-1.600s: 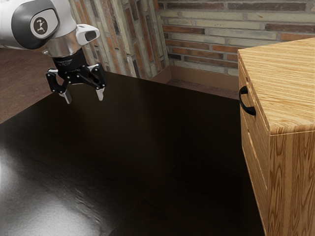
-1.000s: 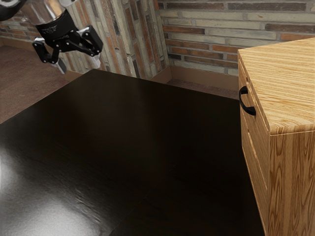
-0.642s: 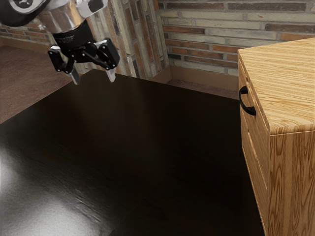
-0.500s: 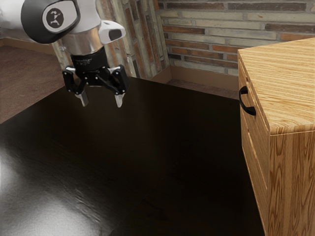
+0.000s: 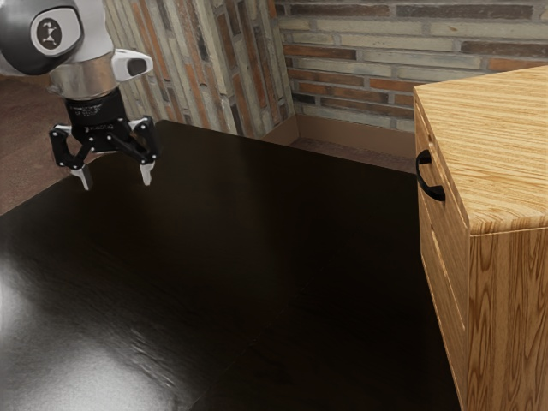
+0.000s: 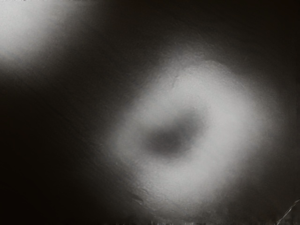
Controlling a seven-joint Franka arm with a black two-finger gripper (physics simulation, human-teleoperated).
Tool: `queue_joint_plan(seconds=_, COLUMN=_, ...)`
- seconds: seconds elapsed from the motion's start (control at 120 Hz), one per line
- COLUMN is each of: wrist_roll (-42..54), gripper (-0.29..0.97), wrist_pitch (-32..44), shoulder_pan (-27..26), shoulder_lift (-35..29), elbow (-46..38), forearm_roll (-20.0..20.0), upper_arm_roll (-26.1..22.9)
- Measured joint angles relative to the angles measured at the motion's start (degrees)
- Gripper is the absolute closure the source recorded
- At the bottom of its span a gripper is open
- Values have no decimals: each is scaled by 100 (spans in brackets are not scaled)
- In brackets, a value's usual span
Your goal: Pull the drawer handle with one arm to open the drawer
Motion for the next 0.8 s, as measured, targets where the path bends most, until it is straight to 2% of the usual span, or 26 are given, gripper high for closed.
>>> queue_joint_plan(seconds=0.192, wrist_roll=-4, gripper=0, wrist_pitch=-17, shoulder_pan=-285, shoulder_lift=-12, elbow=17, forearm_roll=-13, upper_arm_roll=-2)
queue_joint_plan(seconds=0.267, wrist_roll=-5, gripper=0, wrist_pitch=-21, shoulder_pan=-243, shoulder_lift=-389, elbow=316, forearm_roll=-54, upper_arm_roll=-21)
queue_joint_plan(seconds=0.383, wrist_roll=-3, gripper=0, wrist_pitch=-25, shoulder_pan=-141, shoulder_lift=-597, elbow=764, forearm_roll=-418, upper_arm_roll=-79)
queue_joint_plan(seconds=0.6, wrist_roll=61, gripper=0, wrist_pitch=-34, shoulder_pan=-822, shoulder_lift=-563, elbow=790, forearm_roll=-724, upper_arm_roll=-25)
queue_joint_plan(seconds=0.8, wrist_roll=118, gripper=0, wrist_pitch=-33, shoulder_pan=-430, shoulder_lift=-508, elbow=785, forearm_roll=-843, upper_arm_roll=-33)
